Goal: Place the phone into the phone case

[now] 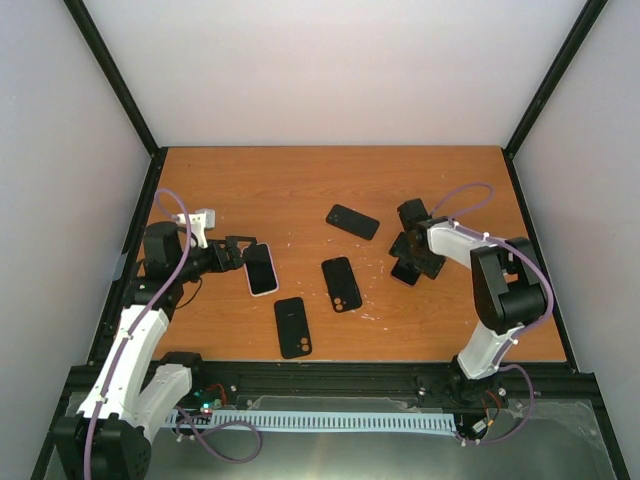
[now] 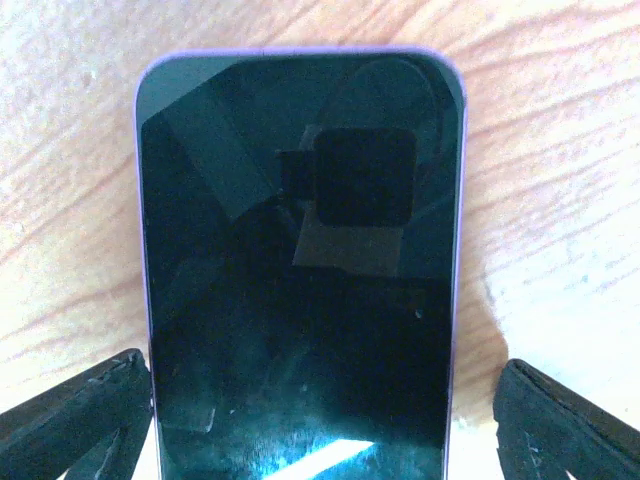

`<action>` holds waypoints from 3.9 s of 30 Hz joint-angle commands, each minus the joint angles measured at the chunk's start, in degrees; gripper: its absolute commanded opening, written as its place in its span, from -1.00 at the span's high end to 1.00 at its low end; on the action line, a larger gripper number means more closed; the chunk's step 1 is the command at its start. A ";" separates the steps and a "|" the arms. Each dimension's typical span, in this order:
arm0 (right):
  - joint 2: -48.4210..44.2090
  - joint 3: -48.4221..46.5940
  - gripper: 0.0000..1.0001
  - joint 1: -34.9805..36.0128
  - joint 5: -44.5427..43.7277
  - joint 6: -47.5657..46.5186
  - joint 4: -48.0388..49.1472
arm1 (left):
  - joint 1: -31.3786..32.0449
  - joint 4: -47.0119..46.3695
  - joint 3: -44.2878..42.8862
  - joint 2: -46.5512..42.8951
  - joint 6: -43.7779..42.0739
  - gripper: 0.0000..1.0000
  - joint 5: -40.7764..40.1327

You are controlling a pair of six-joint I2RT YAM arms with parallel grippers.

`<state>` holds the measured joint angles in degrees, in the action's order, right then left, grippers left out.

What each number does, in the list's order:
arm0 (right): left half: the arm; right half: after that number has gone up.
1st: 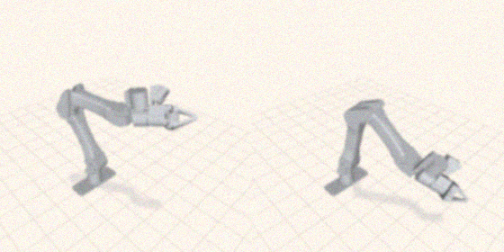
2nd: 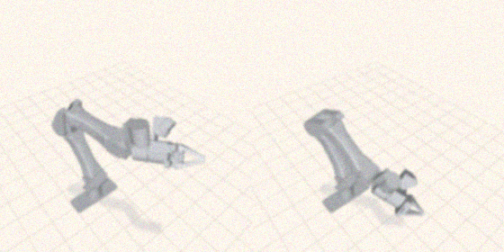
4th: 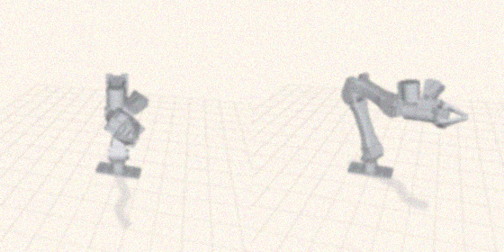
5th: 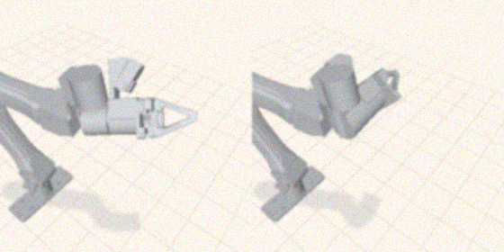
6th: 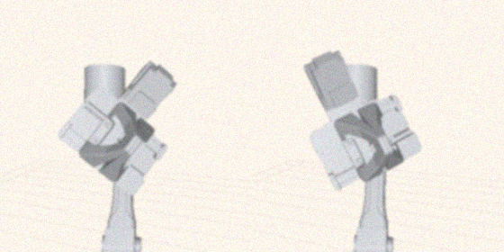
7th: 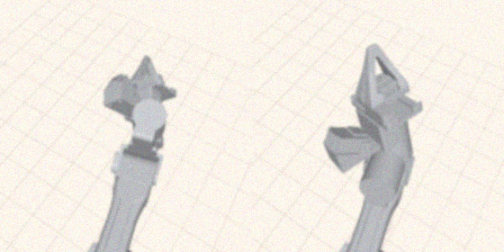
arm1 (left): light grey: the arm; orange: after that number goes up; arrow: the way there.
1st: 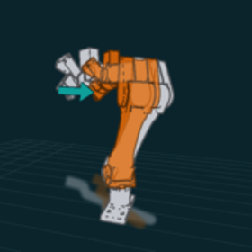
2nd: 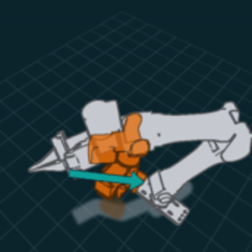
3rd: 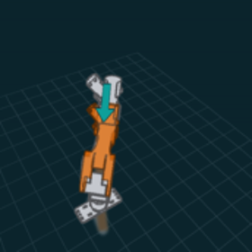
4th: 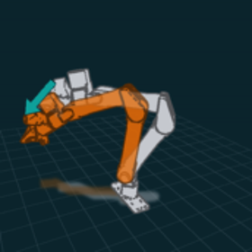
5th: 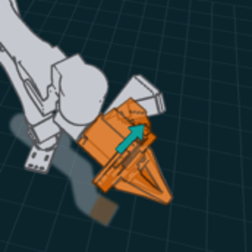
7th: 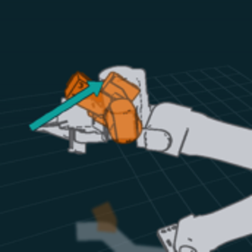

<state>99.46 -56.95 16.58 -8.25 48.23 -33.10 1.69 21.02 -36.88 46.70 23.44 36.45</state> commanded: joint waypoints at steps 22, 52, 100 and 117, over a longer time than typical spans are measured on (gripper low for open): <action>0.38 1.64 -0.53 4.51 -1.48 -8.58 -0.87 | -0.20 -1.11 -0.03 -0.23 0.18 -0.99 0.17; -14.44 8.41 -0.20 21.98 25.76 -24.42 21.17 | -0.20 -0.35 -0.12 -1.64 0.99 -0.99 -2.33; -5.78 8.44 -0.42 24.55 17.26 -16.28 17.19 | -0.20 -0.07 -0.11 -0.51 1.56 -0.99 -2.44; -11.74 7.10 -0.75 23.67 16.67 -17.39 13.12 | -0.16 -1.01 -0.42 5.70 1.83 -0.88 1.87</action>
<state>89.25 -49.15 40.86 9.58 31.31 -18.94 1.69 21.02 -36.80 50.13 24.49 35.64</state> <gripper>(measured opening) 0.878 0.958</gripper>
